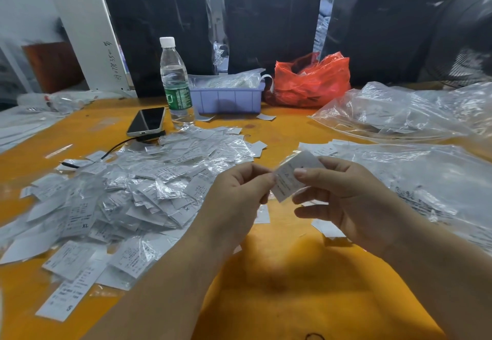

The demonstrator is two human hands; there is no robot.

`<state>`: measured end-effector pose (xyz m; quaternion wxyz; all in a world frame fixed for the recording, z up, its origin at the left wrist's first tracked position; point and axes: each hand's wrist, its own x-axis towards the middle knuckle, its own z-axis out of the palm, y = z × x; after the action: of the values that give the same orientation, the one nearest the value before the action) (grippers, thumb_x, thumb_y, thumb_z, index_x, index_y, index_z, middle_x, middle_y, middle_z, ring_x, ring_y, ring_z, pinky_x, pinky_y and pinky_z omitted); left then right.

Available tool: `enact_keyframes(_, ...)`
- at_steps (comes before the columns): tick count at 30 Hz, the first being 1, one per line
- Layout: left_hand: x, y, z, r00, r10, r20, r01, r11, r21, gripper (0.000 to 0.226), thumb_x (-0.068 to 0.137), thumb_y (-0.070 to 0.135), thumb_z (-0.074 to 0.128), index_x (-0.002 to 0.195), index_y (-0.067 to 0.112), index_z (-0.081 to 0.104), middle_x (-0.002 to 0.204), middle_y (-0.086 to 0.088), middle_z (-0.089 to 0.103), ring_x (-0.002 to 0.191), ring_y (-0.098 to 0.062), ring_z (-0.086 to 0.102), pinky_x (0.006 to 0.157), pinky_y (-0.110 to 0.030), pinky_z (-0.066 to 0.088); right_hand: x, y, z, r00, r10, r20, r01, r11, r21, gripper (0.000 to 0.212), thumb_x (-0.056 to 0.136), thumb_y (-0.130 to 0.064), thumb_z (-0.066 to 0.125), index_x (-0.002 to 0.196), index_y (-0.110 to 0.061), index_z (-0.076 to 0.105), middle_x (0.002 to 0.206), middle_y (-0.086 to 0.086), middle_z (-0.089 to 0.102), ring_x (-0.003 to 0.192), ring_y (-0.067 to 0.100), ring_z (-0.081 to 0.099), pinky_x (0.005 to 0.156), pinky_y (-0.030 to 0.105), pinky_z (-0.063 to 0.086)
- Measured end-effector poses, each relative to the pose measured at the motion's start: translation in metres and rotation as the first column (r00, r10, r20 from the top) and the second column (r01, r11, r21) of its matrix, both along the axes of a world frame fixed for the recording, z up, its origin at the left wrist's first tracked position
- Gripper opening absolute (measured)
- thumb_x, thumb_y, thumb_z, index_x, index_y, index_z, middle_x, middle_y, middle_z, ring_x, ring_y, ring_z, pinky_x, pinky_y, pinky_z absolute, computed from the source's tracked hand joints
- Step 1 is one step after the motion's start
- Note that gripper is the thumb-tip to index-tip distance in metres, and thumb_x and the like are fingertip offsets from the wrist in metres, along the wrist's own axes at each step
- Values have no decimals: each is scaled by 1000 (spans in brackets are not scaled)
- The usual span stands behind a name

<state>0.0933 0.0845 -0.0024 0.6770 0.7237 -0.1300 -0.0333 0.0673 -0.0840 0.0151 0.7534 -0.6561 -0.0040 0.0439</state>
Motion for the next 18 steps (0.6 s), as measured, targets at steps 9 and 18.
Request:
enact_keyframes(9,3,4,-4,998,53,27,-59,941,333,24,88,28,66,79,6,63,59,6,55,52,-9,46,52,-22,38,1,3,-8,980,-115,164,178,876,-448,11,82,-7,74,89,-13,68,75,5,71,64,18,64,66,38,58)
enact_keyframes(18,10,18,-4,902,247,355,-433,534,727,32,82,37,65,112,35,52,89,13,48,79,-11,52,62,-29,47,2,-25,1,910,-4,415,401,266,-876,21,87,-10,60,101,-23,69,87,-11,65,79,6,59,74,30,54)
